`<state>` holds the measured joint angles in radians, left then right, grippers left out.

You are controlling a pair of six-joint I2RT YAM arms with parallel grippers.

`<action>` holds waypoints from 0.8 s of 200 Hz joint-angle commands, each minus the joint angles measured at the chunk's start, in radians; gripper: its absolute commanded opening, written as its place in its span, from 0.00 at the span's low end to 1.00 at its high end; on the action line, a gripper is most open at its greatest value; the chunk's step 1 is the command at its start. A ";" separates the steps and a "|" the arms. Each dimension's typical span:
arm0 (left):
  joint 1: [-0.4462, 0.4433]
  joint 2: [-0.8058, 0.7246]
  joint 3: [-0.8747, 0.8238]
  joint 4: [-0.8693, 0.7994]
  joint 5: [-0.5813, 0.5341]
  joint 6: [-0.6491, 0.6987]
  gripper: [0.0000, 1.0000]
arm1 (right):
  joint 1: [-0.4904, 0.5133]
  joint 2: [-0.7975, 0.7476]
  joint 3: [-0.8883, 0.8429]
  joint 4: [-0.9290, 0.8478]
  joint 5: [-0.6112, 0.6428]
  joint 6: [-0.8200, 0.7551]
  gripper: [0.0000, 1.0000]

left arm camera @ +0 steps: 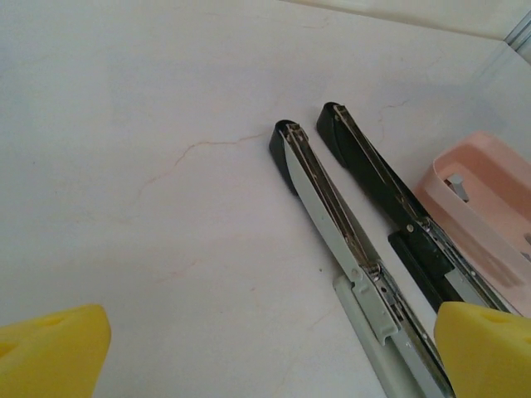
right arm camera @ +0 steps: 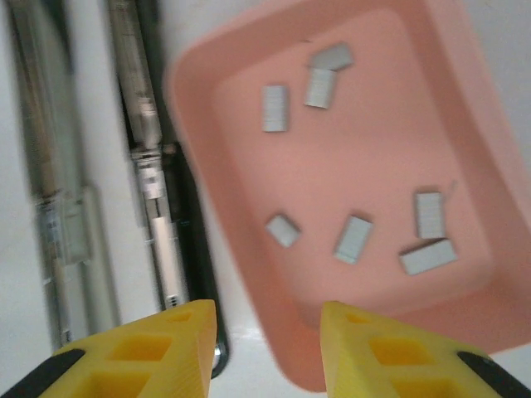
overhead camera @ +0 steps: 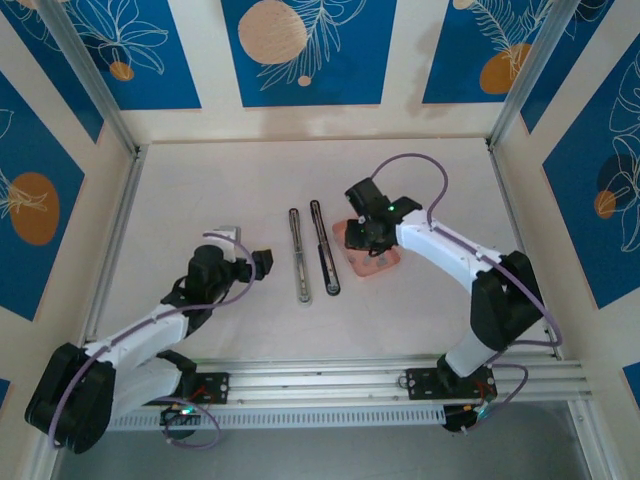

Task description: Load the staples into the stapler

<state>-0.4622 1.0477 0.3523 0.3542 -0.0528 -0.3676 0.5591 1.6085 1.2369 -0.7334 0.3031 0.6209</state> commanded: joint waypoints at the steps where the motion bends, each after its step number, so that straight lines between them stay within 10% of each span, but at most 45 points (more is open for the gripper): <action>1: -0.006 0.031 0.055 -0.002 0.000 0.025 1.00 | -0.077 0.071 0.018 -0.132 -0.130 0.019 0.38; 160: -0.005 0.179 0.153 0.010 0.032 0.061 1.00 | -0.140 0.399 0.188 -0.176 -0.171 0.019 0.32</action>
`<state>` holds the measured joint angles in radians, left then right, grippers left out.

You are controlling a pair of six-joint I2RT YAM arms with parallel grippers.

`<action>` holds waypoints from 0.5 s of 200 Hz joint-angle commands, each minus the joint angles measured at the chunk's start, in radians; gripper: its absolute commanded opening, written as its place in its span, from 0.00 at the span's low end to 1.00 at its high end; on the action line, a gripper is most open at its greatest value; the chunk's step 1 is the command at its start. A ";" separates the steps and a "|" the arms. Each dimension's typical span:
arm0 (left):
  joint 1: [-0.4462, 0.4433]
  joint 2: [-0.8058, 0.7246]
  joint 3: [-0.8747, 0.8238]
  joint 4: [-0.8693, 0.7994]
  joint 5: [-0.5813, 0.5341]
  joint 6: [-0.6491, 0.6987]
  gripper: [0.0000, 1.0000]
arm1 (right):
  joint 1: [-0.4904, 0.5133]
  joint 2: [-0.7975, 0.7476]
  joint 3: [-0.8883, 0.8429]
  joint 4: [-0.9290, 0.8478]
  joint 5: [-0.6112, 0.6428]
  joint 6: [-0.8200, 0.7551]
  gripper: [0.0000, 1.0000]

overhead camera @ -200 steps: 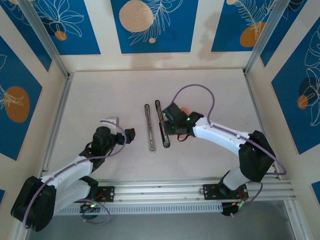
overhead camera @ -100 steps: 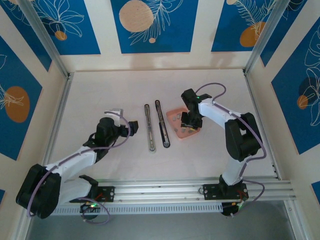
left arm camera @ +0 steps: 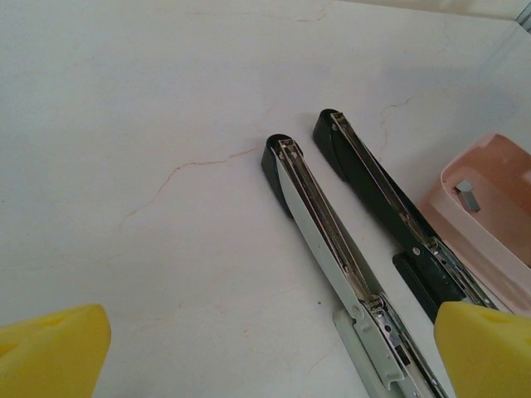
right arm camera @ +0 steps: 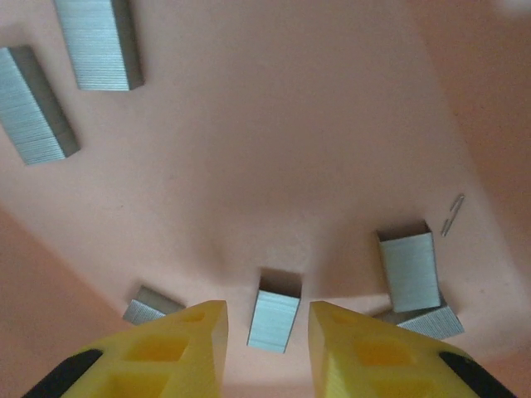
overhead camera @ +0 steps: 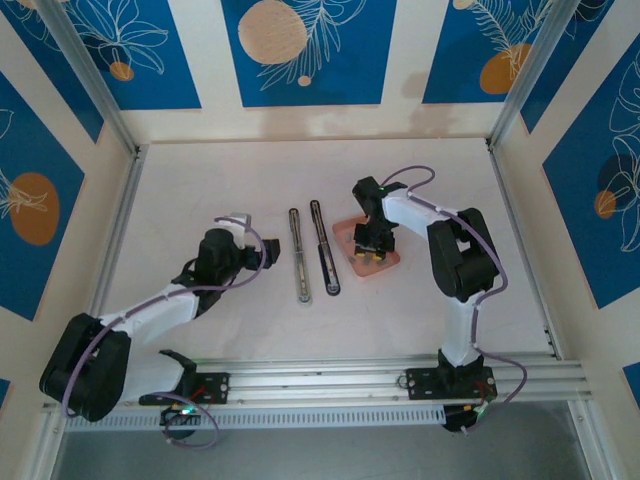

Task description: Load the staples into the stapler

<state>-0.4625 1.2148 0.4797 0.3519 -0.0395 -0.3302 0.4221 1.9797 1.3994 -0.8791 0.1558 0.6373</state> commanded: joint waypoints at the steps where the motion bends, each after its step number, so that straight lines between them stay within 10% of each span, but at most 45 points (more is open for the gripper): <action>1: -0.005 0.012 0.025 0.013 0.018 0.023 1.00 | -0.003 0.029 0.026 -0.030 -0.024 0.002 0.32; 100: -0.005 0.007 0.034 0.010 0.029 0.030 1.00 | 0.004 -0.023 -0.010 0.050 0.057 -0.011 0.17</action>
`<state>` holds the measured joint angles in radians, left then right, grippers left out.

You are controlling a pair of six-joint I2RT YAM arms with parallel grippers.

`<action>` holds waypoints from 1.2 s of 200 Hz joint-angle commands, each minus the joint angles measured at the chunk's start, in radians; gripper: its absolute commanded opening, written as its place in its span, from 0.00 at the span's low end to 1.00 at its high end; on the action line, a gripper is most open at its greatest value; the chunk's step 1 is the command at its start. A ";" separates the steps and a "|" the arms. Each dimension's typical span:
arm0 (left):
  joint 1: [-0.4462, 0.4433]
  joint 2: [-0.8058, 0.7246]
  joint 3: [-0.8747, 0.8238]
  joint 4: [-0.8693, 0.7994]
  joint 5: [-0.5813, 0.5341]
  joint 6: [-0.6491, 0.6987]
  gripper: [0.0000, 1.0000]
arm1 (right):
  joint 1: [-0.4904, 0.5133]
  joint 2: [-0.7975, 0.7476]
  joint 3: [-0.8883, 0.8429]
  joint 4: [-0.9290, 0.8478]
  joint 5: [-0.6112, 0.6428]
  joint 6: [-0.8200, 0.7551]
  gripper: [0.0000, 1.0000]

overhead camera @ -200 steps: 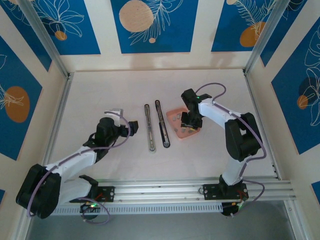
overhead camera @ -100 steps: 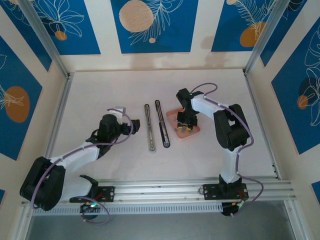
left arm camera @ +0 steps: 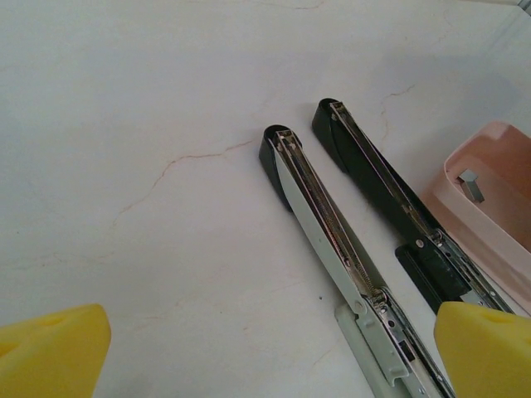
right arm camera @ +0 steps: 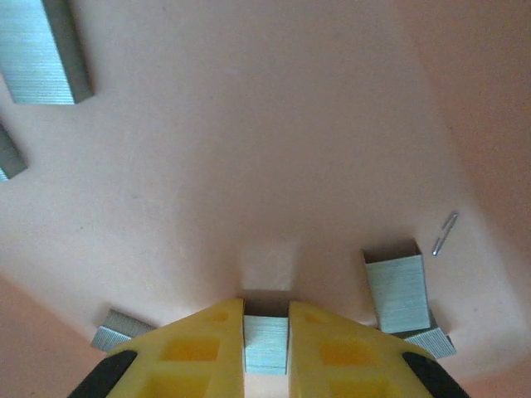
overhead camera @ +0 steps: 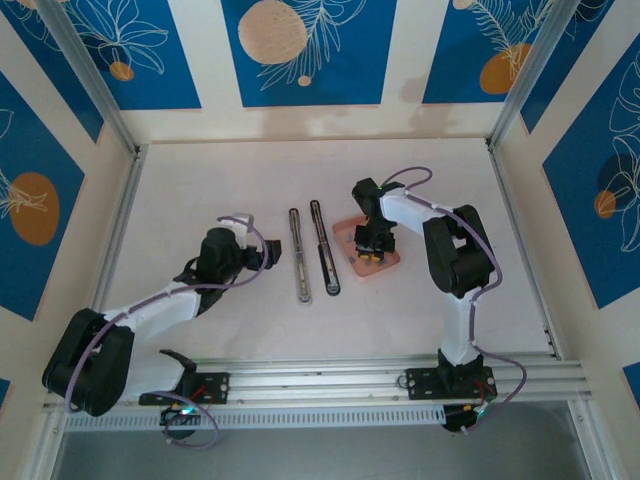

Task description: Load the staples into the stapler

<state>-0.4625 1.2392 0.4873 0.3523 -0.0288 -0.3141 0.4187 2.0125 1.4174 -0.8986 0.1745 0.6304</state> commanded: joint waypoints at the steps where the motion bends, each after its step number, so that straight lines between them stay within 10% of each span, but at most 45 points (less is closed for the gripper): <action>1: -0.004 -0.019 0.025 0.010 0.018 0.015 1.00 | 0.009 -0.060 -0.028 0.071 0.040 -0.005 0.17; 110: -0.005 -0.289 -0.137 -0.046 0.000 -0.012 1.00 | 0.381 -0.503 -0.311 0.339 0.311 0.098 0.15; 240: -0.005 -0.541 -0.346 -0.110 -0.062 -0.017 1.00 | 0.623 -0.272 -0.213 0.424 0.310 0.153 0.15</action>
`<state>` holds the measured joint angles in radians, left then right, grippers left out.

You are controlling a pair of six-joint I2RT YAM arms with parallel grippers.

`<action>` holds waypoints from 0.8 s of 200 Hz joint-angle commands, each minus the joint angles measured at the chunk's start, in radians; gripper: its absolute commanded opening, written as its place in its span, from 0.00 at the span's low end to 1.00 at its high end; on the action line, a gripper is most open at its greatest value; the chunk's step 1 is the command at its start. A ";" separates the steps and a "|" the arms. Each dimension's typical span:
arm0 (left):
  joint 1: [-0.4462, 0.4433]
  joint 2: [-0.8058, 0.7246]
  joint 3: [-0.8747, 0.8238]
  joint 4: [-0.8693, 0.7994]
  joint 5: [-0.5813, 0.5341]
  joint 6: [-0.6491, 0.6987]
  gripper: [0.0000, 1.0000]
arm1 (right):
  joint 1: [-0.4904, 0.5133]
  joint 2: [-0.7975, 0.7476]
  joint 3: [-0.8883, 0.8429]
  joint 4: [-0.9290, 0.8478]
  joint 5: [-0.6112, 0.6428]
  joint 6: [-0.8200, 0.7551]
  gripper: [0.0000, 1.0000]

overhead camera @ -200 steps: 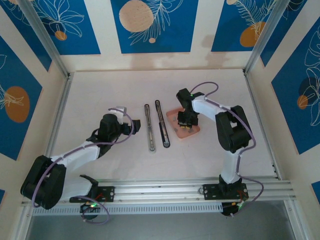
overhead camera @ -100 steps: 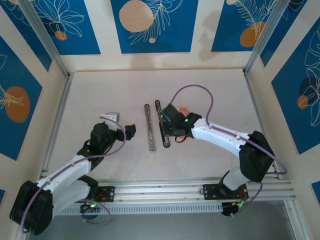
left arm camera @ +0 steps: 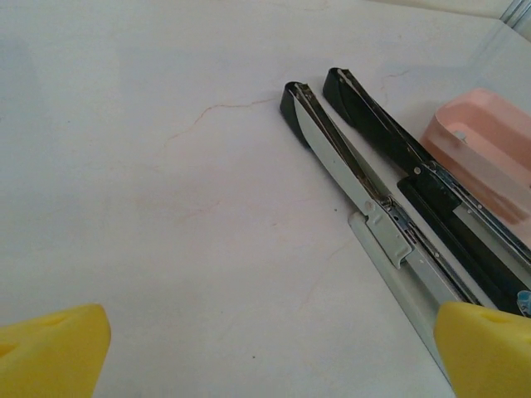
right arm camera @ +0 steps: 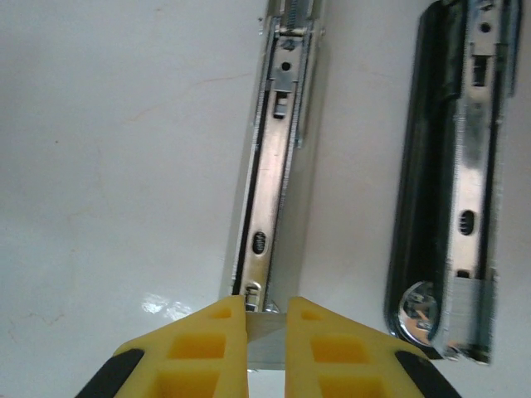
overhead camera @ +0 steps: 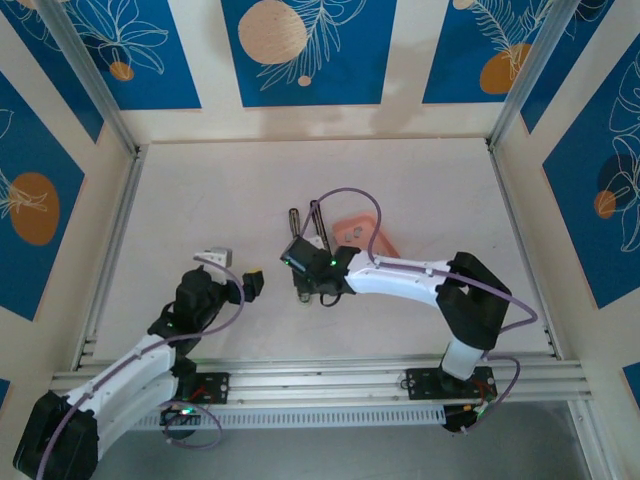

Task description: Load the staples into the stapler

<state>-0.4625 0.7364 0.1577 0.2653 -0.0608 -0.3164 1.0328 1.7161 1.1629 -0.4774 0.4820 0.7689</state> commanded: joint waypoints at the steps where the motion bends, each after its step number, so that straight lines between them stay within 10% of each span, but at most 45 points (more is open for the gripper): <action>1: -0.005 -0.040 -0.017 -0.024 -0.031 -0.014 1.00 | 0.009 0.025 0.042 0.002 0.003 0.015 0.15; 160: -0.004 -0.055 -0.029 -0.031 -0.036 -0.005 1.00 | 0.025 0.080 0.048 -0.026 -0.029 0.037 0.15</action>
<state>-0.4625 0.6861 0.1482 0.2420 -0.0834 -0.3161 1.0481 1.7828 1.1931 -0.4847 0.4633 0.7807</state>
